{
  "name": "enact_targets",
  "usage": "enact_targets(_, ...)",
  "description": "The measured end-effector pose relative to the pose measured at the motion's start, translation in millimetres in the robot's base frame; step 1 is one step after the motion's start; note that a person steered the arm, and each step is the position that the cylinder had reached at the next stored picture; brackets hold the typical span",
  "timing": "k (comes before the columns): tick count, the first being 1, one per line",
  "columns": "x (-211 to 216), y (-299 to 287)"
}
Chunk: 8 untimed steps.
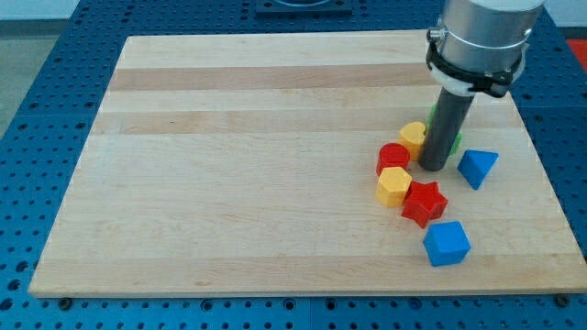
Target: Locate the arm bottom right to the blue cube
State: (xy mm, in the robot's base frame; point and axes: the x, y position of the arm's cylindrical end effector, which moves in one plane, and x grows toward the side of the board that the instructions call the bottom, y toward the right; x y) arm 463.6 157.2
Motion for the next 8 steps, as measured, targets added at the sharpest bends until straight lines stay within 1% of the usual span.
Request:
enact_targets(1, -12.6, -3.1)
enact_targets(3, -11.5, -3.5)
enact_targets(4, 16.4, 2.3)
enact_targets(6, 35.2, 14.9)
enact_targets(7, 81.6, 48.4)
enact_targets(8, 140.5, 78.3)
